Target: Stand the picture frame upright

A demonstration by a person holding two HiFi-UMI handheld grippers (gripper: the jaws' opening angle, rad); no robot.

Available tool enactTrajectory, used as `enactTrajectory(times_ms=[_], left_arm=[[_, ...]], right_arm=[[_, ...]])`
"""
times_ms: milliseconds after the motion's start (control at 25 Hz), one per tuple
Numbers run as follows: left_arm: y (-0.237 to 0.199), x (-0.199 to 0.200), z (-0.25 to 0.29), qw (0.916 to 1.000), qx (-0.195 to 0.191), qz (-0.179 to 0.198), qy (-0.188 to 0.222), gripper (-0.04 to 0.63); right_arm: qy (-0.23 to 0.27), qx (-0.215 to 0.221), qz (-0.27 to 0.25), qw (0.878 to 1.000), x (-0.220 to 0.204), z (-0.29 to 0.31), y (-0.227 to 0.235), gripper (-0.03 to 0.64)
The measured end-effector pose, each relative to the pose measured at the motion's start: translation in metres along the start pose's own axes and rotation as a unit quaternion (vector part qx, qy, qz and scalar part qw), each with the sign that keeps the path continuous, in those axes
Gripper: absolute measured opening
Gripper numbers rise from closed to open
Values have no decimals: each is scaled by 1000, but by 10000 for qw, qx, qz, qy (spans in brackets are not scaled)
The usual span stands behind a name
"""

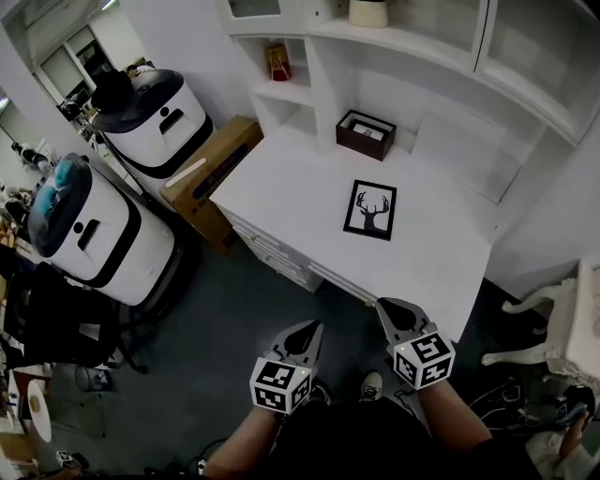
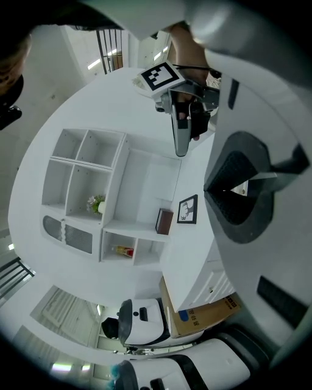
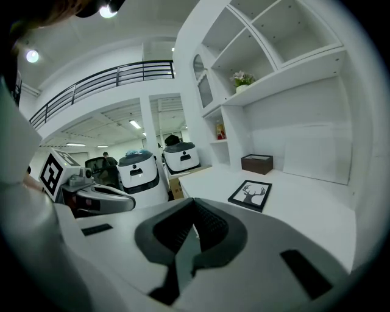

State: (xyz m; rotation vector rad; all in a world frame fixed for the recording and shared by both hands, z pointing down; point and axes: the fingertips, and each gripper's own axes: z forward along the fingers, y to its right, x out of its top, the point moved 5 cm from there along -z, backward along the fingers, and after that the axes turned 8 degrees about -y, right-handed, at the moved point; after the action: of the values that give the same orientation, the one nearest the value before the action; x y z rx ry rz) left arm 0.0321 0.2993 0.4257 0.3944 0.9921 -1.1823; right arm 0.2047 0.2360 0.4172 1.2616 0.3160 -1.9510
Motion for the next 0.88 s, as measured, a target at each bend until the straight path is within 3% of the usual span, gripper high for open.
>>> enactTrajectory(times_ms=[880], left_arm=[[-106,11,-8,9969,-708,299,-152,6]], right_arm=[[-8,-788,459,9958,16,71,-51,3]])
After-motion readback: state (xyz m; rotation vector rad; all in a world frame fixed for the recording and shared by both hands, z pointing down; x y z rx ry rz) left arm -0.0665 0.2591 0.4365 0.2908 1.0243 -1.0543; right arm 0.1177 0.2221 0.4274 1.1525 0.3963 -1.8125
